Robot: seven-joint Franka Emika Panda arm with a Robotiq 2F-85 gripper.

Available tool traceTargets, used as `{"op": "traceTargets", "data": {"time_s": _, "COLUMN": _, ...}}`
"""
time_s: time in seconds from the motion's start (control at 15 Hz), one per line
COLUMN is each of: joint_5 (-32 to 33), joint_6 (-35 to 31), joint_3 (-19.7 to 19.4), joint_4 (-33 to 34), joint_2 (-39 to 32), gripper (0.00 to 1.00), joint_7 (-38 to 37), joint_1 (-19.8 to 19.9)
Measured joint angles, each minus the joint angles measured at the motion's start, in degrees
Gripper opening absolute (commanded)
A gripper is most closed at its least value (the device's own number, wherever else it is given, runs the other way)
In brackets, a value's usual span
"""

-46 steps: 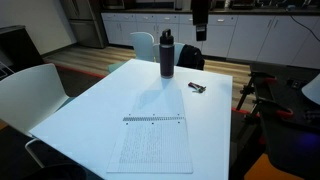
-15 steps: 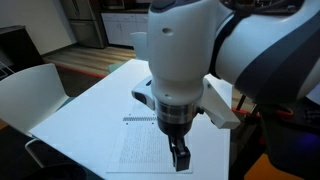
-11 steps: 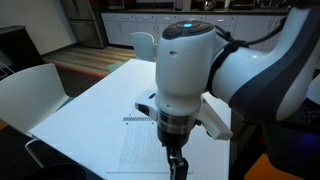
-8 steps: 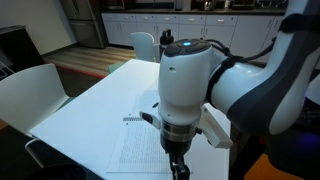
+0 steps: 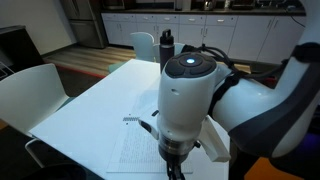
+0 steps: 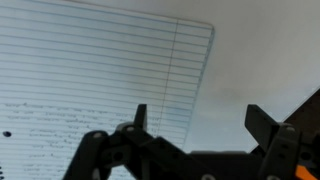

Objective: Flip the book's pages

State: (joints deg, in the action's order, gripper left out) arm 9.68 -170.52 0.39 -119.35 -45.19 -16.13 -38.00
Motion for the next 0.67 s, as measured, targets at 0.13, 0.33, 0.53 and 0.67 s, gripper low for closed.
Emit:
{"op": "traceTargets", "data": {"time_s": 0.13, "joint_5": -0.6, "joint_6": 0.0, "joint_3": -2.2, "joint_4": 0.4, "joint_2": -0.4, "gripper": 1.00, "joint_7": -1.2, "joint_1": -2.7}}
{"op": "traceTargets", "data": {"time_s": 0.33, "joint_5": -1.9, "joint_6": 0.0, "joint_3": -4.8, "joint_4": 0.8, "joint_2": -1.4, "gripper": 1.00, "joint_7": -2.4, "joint_1": -5.5}}
{"op": "traceTargets", "data": {"time_s": 0.53, "joint_5": -3.0, "joint_6": 0.0, "joint_3": -7.2, "joint_4": 0.9, "joint_2": -2.2, "gripper": 1.00, "joint_7": -3.4, "joint_1": -7.5}}
{"op": "traceTargets", "data": {"time_s": 0.67, "joint_5": -4.0, "joint_6": 0.0, "joint_3": -8.0, "joint_4": 0.9, "joint_2": -2.5, "gripper": 1.00, "joint_7": -3.5, "joint_1": -8.1}}
